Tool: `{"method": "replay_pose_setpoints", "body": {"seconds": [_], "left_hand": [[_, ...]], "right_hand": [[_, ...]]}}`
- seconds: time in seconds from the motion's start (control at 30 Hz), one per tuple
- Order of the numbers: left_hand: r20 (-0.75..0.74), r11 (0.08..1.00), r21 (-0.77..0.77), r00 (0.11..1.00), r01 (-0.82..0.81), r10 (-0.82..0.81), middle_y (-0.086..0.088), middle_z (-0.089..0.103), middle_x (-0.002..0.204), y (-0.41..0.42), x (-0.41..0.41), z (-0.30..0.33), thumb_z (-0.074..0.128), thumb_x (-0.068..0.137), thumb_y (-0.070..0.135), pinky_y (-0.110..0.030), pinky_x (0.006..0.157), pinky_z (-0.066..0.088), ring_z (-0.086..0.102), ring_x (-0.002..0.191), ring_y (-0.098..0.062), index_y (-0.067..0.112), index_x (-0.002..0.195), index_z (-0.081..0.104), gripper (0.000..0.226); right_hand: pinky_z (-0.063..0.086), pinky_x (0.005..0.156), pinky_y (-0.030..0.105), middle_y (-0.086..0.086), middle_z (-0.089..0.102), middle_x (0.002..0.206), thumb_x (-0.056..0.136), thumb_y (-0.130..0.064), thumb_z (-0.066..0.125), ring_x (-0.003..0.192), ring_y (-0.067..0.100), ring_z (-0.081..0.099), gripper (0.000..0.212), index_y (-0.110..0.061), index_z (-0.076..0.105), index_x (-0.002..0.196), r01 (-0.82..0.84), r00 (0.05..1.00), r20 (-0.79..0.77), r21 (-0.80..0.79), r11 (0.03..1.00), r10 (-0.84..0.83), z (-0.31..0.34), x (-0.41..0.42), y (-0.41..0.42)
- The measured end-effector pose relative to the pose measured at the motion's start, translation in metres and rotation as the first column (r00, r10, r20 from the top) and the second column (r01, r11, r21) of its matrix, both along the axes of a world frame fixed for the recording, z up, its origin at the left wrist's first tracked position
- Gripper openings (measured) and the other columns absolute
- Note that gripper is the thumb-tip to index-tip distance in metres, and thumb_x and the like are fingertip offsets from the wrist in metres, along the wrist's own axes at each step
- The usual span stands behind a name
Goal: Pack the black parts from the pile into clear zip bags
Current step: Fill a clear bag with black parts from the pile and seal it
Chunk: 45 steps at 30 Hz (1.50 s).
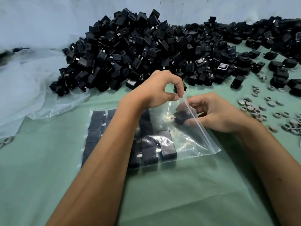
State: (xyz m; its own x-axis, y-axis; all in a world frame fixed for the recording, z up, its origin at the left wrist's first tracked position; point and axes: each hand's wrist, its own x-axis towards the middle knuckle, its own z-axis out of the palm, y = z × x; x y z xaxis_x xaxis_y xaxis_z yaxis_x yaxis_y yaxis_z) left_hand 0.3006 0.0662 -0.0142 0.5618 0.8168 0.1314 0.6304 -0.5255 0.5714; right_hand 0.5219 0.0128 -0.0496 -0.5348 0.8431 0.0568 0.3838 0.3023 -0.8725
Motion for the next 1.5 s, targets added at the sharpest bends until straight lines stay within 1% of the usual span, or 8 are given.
{"method": "replay_pose_setpoints", "body": {"seconds": [0.1,0.27,0.5,0.67,0.8,1.03,1.23,1.5], "left_hand": [[-0.004,0.999,-0.032,1.000,0.009,-0.009,0.011,0.058,0.121,0.001,-0.002,-0.002,0.078,0.089,0.016,-0.042,0.110,0.040,0.047,0.128,-0.017,0.034,0.109,0.073,0.028],[0.011,0.998,0.037,0.999,0.046,-0.046,0.008,0.061,0.122,0.000,0.002,0.001,0.079,0.087,0.014,-0.030,0.103,0.037,0.049,0.124,-0.013,0.033,0.117,0.075,0.035],[0.013,0.995,0.087,0.999,0.041,-0.042,0.005,0.064,0.114,0.000,0.000,-0.002,0.082,0.086,0.019,0.003,0.079,0.032,0.050,0.106,0.000,0.023,0.094,0.080,0.009],[0.066,0.999,0.053,0.998,0.010,-0.014,0.003,0.063,0.115,0.000,-0.001,0.001,0.080,0.087,0.018,-0.008,0.088,0.040,0.056,0.113,-0.009,0.023,0.093,0.077,0.008],[0.092,0.997,0.073,0.996,0.017,-0.023,0.008,0.064,0.109,0.001,0.000,0.002,0.080,0.087,0.018,-0.010,0.089,0.040,0.056,0.109,-0.003,0.021,0.094,0.078,0.008],[0.127,0.995,0.099,0.992,-0.009,-0.004,0.003,0.068,0.108,-0.002,0.002,0.005,0.081,0.085,0.013,-0.013,0.088,0.045,0.060,0.104,-0.006,0.017,0.093,0.080,0.010],[0.147,0.993,0.116,0.989,-0.019,0.002,-0.001,0.068,0.107,-0.003,0.004,0.007,0.080,0.085,0.011,-0.021,0.086,0.048,0.060,0.103,-0.007,0.017,0.094,0.079,0.011],[0.133,0.991,0.135,0.991,-0.006,-0.012,0.006,0.069,0.101,-0.004,0.005,0.008,0.080,0.085,0.011,-0.004,0.079,0.039,0.057,0.096,0.000,0.016,0.095,0.080,0.011]], "right_hand": [[0.058,0.086,0.021,-0.002,0.080,0.104,0.083,0.008,0.078,0.096,0.013,0.077,0.036,-0.010,0.075,0.115,-0.003,0.999,-0.048,-0.003,1.000,0.003,-0.005,-0.009,0.000],[0.059,0.066,0.031,0.022,0.076,0.095,0.086,0.009,0.075,0.070,0.027,0.070,0.032,-0.009,0.074,0.112,-0.036,0.989,-0.150,-0.113,0.993,0.019,-0.010,-0.019,-0.003],[0.060,0.085,0.030,0.001,0.079,0.108,0.086,0.000,0.080,0.095,0.021,0.077,0.036,-0.014,0.074,0.118,-0.058,0.994,-0.094,-0.045,0.997,0.053,-0.011,-0.024,-0.003],[0.059,0.091,0.035,-0.001,0.076,0.118,0.095,-0.016,0.075,0.107,0.021,0.073,0.027,-0.017,0.074,0.122,-0.110,0.993,-0.051,0.017,0.994,0.111,-0.008,-0.028,-0.005],[0.057,0.084,0.066,0.008,0.077,0.110,0.097,-0.014,0.070,0.097,0.040,0.073,0.019,-0.012,0.077,0.115,-0.041,0.991,-0.128,0.012,0.999,0.043,-0.014,-0.028,-0.002],[0.059,0.090,0.030,-0.007,0.078,0.107,0.093,-0.015,0.077,0.102,0.014,0.074,0.015,-0.023,0.082,0.104,-0.014,0.997,-0.075,0.079,0.997,0.020,-0.022,-0.040,0.000],[0.063,0.084,0.043,-0.006,0.080,0.096,0.090,-0.025,0.080,0.090,0.015,0.077,0.009,-0.026,0.082,0.098,0.117,0.992,-0.050,0.019,0.993,-0.116,-0.020,-0.041,-0.004],[0.062,0.076,0.032,-0.006,0.079,0.093,0.090,-0.031,0.080,0.086,0.015,0.076,0.006,-0.031,0.082,0.096,0.052,0.999,-0.012,0.039,0.998,-0.052,-0.020,-0.040,-0.003]]}}
